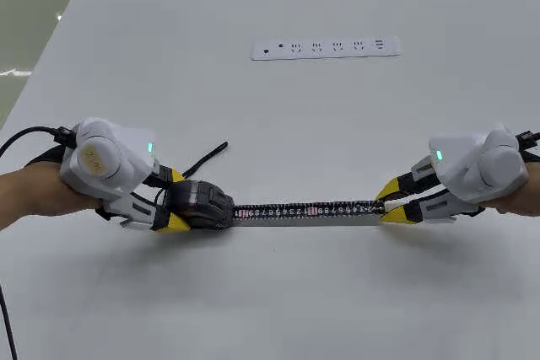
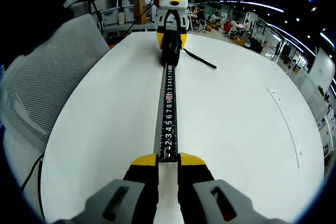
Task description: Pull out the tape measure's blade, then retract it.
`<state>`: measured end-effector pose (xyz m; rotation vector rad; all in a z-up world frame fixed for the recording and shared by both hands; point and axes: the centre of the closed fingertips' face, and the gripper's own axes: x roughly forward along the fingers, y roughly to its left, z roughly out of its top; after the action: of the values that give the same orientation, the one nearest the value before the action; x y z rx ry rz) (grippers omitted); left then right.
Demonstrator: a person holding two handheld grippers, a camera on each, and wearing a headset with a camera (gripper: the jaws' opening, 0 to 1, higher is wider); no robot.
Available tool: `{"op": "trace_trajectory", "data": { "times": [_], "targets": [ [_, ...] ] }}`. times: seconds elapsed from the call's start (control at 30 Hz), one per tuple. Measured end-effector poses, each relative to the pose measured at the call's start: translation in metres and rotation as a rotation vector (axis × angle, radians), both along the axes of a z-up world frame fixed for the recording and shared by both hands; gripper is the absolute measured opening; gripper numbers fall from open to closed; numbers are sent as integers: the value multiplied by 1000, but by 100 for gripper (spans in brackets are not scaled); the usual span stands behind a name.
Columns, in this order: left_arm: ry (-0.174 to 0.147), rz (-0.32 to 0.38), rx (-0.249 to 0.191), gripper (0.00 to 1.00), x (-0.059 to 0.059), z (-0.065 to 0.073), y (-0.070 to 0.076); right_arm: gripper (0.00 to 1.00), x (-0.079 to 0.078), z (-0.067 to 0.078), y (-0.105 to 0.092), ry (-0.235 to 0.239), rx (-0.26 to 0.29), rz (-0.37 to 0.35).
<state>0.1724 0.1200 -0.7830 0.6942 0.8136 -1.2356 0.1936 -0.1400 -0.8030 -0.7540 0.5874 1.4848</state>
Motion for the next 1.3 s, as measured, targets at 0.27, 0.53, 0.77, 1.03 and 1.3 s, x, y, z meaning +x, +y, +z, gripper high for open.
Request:
{"op": "trace_trajectory", "data": {
  "times": [0.27,0.53,0.77,1.03,1.3],
  "targets": [
    [0,0,2,28,-1,1,-1,12,-1,1,-3,-1,-1,-1],
    [0,0,3,28,-1,1,-1,12,-2,2,-7,-2,-7,-8],
    [0,0,3,28,0,-1,1,12,-1,2,-12,-1,-11,-13],
    [1,0,2,28,-1,-1,-1,12,-1,1,-15,1,-14,-14],
    [1,-4,6,28,-3,1,-7,12,-2,-6,-16,11,-33,-15]
  ]
}}
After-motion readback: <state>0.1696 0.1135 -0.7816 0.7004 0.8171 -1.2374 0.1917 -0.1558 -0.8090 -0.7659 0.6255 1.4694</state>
